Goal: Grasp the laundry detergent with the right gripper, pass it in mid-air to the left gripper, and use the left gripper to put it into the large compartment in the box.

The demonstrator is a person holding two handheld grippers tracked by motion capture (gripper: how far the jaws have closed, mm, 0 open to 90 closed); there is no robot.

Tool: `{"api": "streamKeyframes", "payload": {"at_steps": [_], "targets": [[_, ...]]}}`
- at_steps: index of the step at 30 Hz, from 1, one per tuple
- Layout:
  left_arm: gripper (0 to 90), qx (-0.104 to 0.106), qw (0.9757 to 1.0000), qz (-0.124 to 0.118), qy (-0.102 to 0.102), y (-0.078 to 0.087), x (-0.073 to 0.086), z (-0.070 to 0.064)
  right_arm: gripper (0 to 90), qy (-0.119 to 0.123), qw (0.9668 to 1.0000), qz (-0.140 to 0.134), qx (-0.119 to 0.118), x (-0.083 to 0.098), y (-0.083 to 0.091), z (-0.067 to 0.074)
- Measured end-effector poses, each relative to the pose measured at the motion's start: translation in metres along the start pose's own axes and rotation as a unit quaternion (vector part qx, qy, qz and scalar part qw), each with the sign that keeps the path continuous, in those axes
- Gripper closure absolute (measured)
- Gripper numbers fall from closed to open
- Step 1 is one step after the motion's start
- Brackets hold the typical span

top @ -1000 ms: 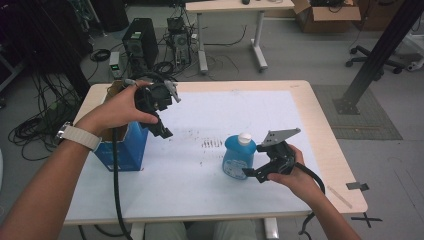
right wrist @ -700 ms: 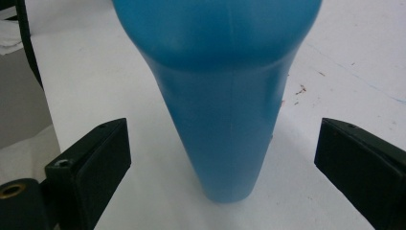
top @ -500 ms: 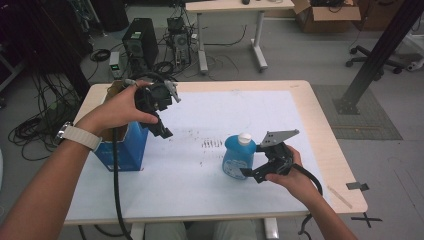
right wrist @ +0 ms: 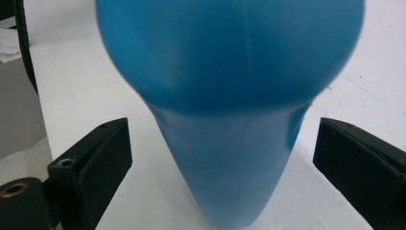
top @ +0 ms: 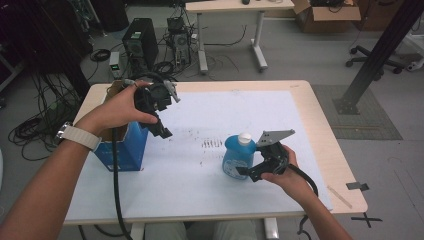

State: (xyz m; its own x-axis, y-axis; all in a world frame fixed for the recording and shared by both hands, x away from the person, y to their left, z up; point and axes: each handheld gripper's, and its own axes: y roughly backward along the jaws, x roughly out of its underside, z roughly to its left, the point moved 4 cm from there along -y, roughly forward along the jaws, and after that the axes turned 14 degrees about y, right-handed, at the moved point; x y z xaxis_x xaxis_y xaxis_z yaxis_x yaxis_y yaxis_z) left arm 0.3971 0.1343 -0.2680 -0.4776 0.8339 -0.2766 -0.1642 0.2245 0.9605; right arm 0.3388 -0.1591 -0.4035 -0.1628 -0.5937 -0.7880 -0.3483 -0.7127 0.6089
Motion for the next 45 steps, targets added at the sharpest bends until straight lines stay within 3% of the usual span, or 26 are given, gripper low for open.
{"api": "streamKeyframes", "payload": {"at_steps": [45], "targets": [[7.8,0.001,1.0000,0.005,0.002,-0.0017,0.0005,0.0007,30.3,0.004,0.9994,-0.035,-0.003,0.0017,-0.0087,0.0004]]}}
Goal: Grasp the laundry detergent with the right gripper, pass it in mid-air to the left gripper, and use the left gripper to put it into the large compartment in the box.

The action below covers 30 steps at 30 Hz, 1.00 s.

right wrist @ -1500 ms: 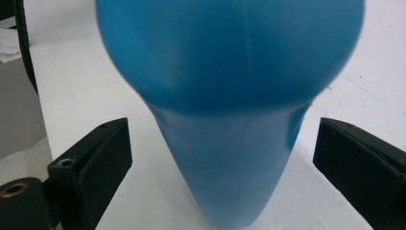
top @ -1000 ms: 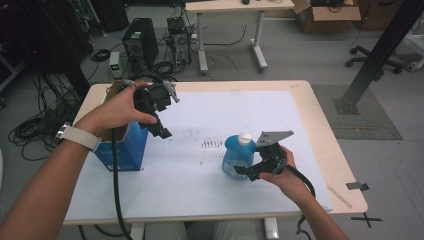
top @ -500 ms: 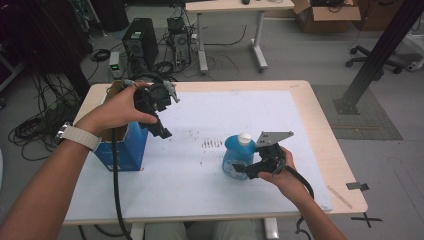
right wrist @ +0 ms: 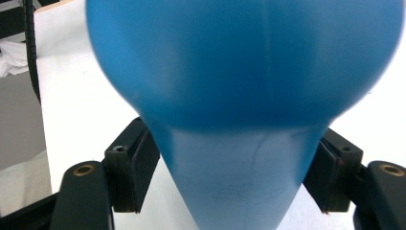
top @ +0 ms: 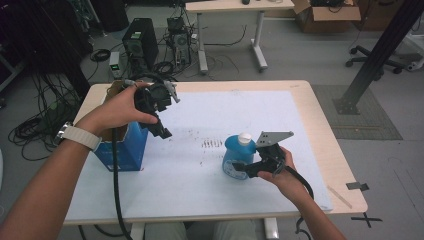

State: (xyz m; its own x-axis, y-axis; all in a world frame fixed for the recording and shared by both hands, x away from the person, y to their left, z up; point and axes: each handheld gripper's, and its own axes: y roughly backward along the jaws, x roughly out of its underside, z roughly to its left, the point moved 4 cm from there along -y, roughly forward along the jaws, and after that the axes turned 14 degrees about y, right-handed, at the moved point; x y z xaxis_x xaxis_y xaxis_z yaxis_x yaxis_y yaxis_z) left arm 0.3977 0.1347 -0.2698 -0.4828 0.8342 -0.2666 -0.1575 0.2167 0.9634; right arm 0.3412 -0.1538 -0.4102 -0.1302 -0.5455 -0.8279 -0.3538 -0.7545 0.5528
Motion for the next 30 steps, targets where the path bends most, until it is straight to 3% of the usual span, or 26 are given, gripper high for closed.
{"api": "streamKeyframes", "payload": {"at_steps": [15,30], "targets": [[8.1,0.001,1.0000,0.001,-0.001,0.0001,0.0001,-0.0004,40.3,0.006,0.9999,-0.005,0.007,0.0002,0.0022,-0.0009],[8.1,0.000,1.0000,0.000,-0.005,0.0001,-0.0009,-0.0041,44.4,0.023,0.9996,-0.005,0.019,-0.0031,0.0042,-0.0028]]}}
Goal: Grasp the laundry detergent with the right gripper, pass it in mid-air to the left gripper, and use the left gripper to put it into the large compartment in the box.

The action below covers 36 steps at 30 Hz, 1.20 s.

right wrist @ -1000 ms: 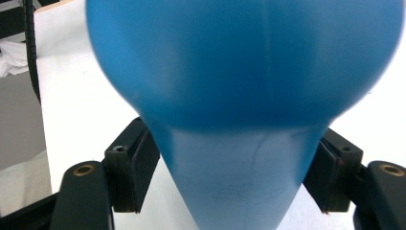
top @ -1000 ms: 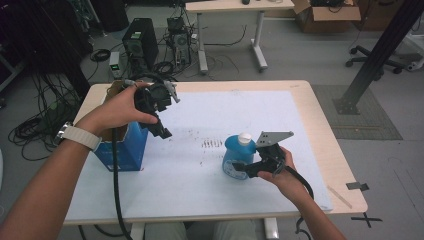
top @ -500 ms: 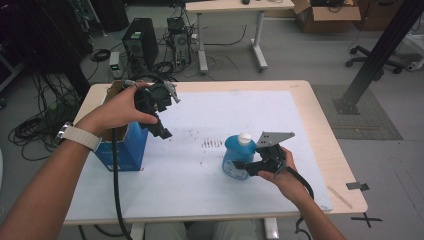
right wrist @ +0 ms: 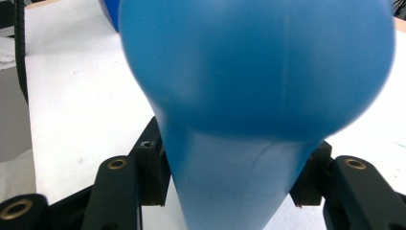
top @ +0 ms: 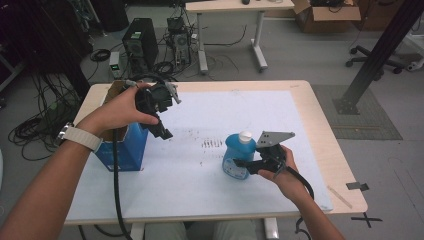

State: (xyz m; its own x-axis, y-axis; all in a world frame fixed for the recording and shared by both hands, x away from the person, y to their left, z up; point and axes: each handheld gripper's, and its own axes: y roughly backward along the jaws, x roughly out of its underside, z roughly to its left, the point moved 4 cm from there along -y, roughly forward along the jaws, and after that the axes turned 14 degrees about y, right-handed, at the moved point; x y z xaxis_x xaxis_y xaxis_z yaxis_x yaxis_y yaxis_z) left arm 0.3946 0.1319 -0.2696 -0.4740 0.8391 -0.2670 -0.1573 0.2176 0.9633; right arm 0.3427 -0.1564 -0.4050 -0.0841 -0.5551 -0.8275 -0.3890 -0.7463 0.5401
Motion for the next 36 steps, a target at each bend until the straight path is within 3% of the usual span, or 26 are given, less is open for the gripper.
{"api": "streamKeyframes", "payload": {"at_steps": [7,17,24,26,33,36], "targets": [[8.1,-0.001,1.0000,-0.002,-0.002,0.001,0.000,-0.002,44.7,0.018,0.9998,-0.001,-0.010,-0.010,0.006,0.002],[8.1,0.002,0.9999,-0.007,-0.012,0.007,0.000,-0.012,44.7,0.049,0.9980,-0.001,-0.041,-0.041,0.028,0.002],[7.8,0.017,0.9994,-0.018,-0.023,0.016,0.000,-0.022,44.7,0.063,0.9964,0.008,-0.055,-0.057,0.043,-0.002],[7.7,0.034,0.9986,-0.027,-0.030,0.021,-0.001,-0.028,44.7,0.064,0.9961,0.007,-0.060,-0.061,0.047,-0.004],[7.7,0.035,0.9976,-0.035,-0.048,0.034,-0.007,-0.042,44.7,0.086,0.9932,0.011,-0.078,-0.079,0.058,-0.005],[7.6,0.037,0.9967,-0.035,-0.062,0.042,-0.013,-0.053,44.7,0.092,0.9919,0.009,-0.086,-0.087,0.062,-0.005]]}}
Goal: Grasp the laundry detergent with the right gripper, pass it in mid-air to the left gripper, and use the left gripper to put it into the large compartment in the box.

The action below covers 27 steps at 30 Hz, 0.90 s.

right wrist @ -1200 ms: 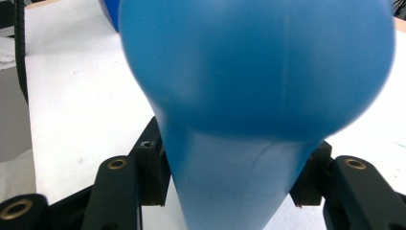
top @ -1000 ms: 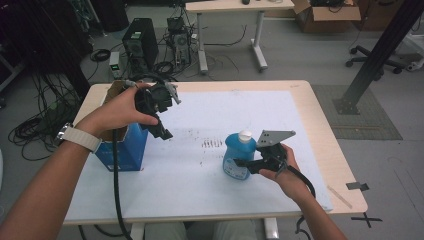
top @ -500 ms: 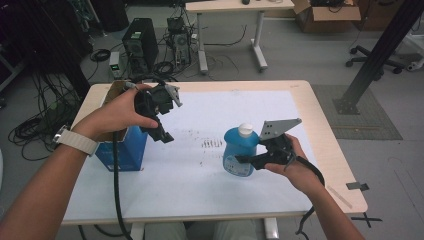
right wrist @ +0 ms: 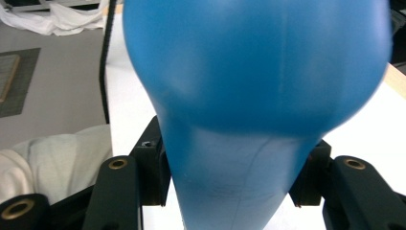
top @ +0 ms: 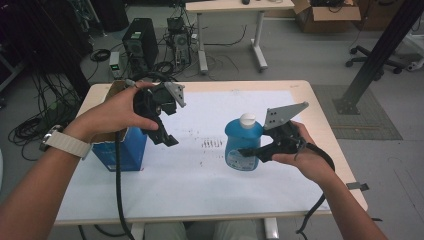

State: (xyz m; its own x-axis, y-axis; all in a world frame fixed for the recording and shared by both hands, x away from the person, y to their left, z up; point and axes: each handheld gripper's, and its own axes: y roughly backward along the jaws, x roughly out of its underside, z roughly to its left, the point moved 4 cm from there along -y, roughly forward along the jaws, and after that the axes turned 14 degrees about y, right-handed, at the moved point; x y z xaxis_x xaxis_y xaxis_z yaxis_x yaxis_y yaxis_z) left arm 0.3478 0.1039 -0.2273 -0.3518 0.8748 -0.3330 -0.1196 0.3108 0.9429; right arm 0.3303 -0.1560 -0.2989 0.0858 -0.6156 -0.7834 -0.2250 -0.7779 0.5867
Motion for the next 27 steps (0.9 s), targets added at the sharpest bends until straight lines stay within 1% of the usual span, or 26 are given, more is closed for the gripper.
{"api": "streamKeyframes", "payload": {"at_steps": [1,4,6,8,9,10,11,12,13,15,17,18,22,23,27], "targets": [[7.6,0.000,1.0000,0.000,0.000,0.000,0.000,0.000,44.7,0.000,1.0000,0.000,0.000,0.000,0.000,0.000],[7.5,0.002,1.0000,0.001,-0.009,0.004,-0.005,-0.008,44.8,0.001,0.9999,0.003,-0.015,-0.009,0.003,0.000],[7.4,0.002,0.9999,0.003,-0.015,0.007,-0.008,-0.013,44.8,0.002,0.9998,0.005,-0.019,-0.011,0.004,0.001],[6.7,0.005,0.9999,0.000,-0.015,0.008,-0.009,-0.016,44.8,0.010,0.9996,0.008,-0.025,-0.015,0.005,0.002],[6.7,0.007,0.9998,-0.002,-0.020,0.010,-0.011,-0.019,44.8,0.010,0.9996,0.008,-0.025,-0.015,0.005,0.002],[6.7,0.008,0.9998,-0.002,-0.020,0.011,-0.011,-0.020,44.8,0.014,0.9994,0.009,-0.030,-0.018,0.005,0.004],[6.7,0.013,0.9997,-0.006,-0.021,0.012,-0.012,-0.024,44.8,0.017,0.9993,0.010,-0.032,-0.019,0.004,0.004],[6.7,0.013,0.9997,-0.006,-0.021,0.012,-0.012,-0.024,44.8,0.017,0.9993,0.010,-0.032,-0.019,0.004,0.004],[6.7,0.015,0.9996,-0.005,-0.022,0.014,-0.013,-0.027,44.8,0.021,0.9990,0.013,-0.036,-0.020,0.004,0.005],[6.7,0.015,0.9996,-0.004,-0.021,0.015,-0.013,-0.029,44.8,0.023,0.9989,0.013,-0.038,-0.021,0.003,0.006],[6.7,0.014,0.9996,-0.002,-0.024,0.016,-0.015,-0.031,44.8,0.023,0.9988,0.013,-0.041,-0.022,0.002,0.007],[6.7,0.015,0.9995,0.001,-0.028,0.017,-0.016,-0.033,44.8,0.024,0.9985,0.012,-0.047,-0.023,-0.001,0.007],[6.2,0.019,0.9994,0.002,-0.028,0.018,-0.018,-0.036,44.8,0.028,0.9980,0.016,-0.055,-0.024,-0.005,0.009],[5.2,0.021,0.9995,0.004,-0.024,0.018,-0.019,-0.038,44.8,0.031,0.9976,0.018,-0.060,-0.026,-0.009,0.010],[4.1,0.021,0.9995,0.003,-0.023,0.018,-0.019,-0.039,44.8,0.035,0.9968,0.019,-0.069,-0.030,-0.014,0.011]]}}
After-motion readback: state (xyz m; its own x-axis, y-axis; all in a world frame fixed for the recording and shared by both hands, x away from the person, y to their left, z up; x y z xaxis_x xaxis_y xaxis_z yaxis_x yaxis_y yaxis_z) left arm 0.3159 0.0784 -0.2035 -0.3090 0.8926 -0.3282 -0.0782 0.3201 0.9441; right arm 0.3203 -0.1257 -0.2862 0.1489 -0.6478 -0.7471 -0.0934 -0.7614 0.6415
